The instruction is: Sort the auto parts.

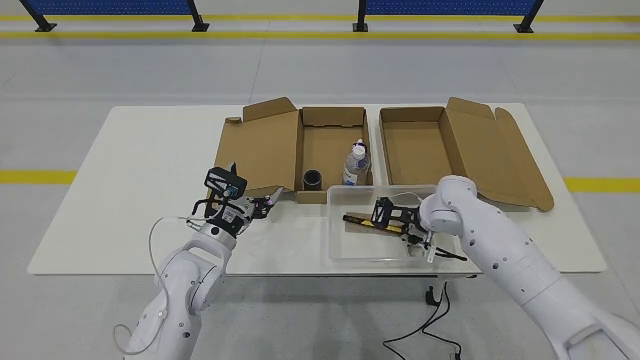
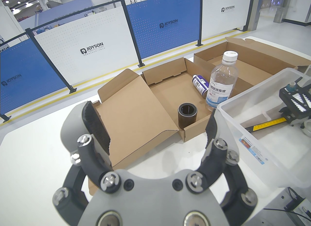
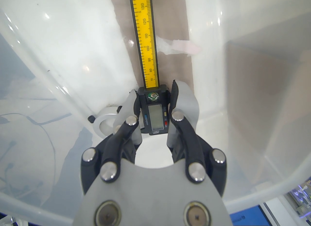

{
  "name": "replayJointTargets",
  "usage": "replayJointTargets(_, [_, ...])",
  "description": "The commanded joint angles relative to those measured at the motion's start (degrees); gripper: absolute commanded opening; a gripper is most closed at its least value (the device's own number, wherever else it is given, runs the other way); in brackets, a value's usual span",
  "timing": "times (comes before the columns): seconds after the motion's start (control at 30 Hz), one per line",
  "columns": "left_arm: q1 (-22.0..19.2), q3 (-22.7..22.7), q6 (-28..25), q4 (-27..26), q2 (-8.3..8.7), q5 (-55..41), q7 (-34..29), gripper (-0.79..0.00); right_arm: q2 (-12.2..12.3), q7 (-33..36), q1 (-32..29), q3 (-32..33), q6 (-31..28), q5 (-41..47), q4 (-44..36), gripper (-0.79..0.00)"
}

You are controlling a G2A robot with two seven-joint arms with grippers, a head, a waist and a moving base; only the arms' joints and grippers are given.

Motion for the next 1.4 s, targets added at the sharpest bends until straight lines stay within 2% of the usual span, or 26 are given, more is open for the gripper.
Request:
replayJointTargets(0.0, [0.00, 0.00, 0.00, 0.00, 0.00, 0.00, 0.00, 0.000, 0.04, -0.58, 0.12, 0.23, -0.27, -0.14, -0.20, -0.785])
replayJointTargets(0.37, [0.00, 0.00, 0.00, 0.00, 0.00, 0.00, 0.00, 0.000, 1.28, -1.61, -1.45, 3.52, -0.43, 0.79, -6.54, -0.785])
replayJointTargets(0.73, [0.00, 0.00, 0.00, 0.00, 0.00, 0.00, 0.00, 0.000, 4.00, -2.50, -7.15, 11.38, 0.69, 6.73, -16.55, -0.785])
replayJointTargets(1.37, [0.00, 0.00, 0.00, 0.00, 0.00, 0.00, 0.00, 0.000, 7.24, -13.82, -17.09, 25.41, 5.03, 13.05, -25.80, -0.785])
